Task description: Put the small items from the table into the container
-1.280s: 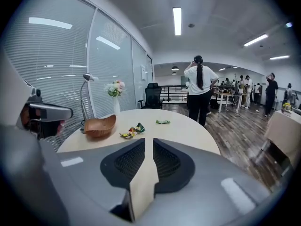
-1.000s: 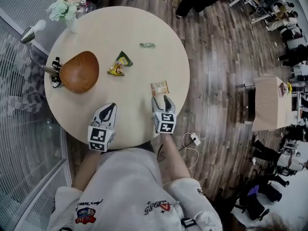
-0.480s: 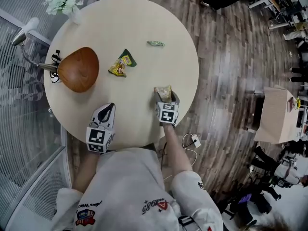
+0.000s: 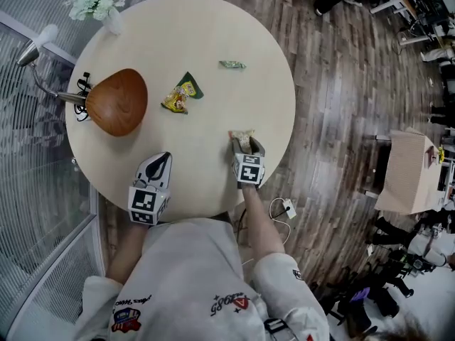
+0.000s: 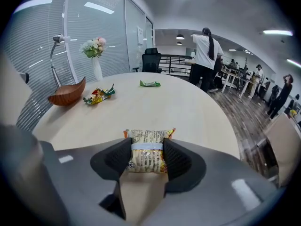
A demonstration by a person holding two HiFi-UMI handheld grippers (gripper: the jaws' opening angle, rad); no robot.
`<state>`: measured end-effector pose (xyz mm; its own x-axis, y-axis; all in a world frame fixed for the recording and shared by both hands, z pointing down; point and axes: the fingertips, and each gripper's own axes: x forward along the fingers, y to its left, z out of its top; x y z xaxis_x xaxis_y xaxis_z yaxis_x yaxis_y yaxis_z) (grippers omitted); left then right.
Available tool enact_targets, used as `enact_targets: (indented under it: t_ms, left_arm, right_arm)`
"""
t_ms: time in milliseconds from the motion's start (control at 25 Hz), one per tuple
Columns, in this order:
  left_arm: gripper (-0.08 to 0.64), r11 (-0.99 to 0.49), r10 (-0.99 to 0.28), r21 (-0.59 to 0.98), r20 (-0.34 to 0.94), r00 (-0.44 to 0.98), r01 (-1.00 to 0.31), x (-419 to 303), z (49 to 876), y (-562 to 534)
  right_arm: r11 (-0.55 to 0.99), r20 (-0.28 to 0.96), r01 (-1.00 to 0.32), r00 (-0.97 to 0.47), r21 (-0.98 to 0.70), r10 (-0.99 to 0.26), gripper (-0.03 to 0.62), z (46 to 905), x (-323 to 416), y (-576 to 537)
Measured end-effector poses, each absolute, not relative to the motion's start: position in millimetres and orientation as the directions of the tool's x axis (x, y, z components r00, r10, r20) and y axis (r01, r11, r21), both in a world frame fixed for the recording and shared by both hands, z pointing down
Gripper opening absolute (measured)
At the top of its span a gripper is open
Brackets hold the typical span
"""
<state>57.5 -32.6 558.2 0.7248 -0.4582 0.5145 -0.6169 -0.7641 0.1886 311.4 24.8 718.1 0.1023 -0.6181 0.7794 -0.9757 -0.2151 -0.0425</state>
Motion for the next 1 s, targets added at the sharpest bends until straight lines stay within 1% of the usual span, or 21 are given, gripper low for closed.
enact_targets:
  t_ms: [120,240,440,520,720,880,1000]
  left_arm:
    - [0.008,-0.767,-0.457,0.190,0.508,0.730,-0.613,57,557,-31]
    - [0.008,-0.765,-0.466,0.191,0.495,0.733,-0.615,53,555,-33]
    - [0.008,-0.742,-0.501,0.198,0.472,0.726,-0.640,39,551,-35]
    - [0.008,-0.724,-0.526,0.199,0.461,0.715,-0.661,25,546,-44]
    - [0.008,-0.645,-0.619,0.164,0.460,0.636,-0.746,-42,535,-65]
    - [0.008,-0.565,-0.689,0.156,0.451,0.568,-0.810,-86,528,-74]
    - [0.008,-0.509,-0.722,0.155,0.458,0.518,-0.847,-119,529,-73]
  right_arm:
    - [-0.205,0.778,-0.977,0.081,-0.063,-0.624,0.199,714,307,26]
    - [-0.178,0.754,-0.980,0.048,-0.093,-0.655,0.198,701,293,21]
    - [-0.045,0.684,-0.991,-0.054,-0.126,-0.728,0.198,657,248,-6]
    - [0.029,0.651,-0.990,-0.114,-0.139,-0.751,0.198,638,215,-30]
    - [0.236,0.560,-0.955,-0.295,-0.178,-0.774,0.198,598,101,-103]
    - [0.377,0.522,-0.911,-0.407,-0.168,-0.749,0.198,575,27,-155]
    - [0.465,0.536,-0.874,-0.463,-0.143,-0.706,0.198,577,-21,-188]
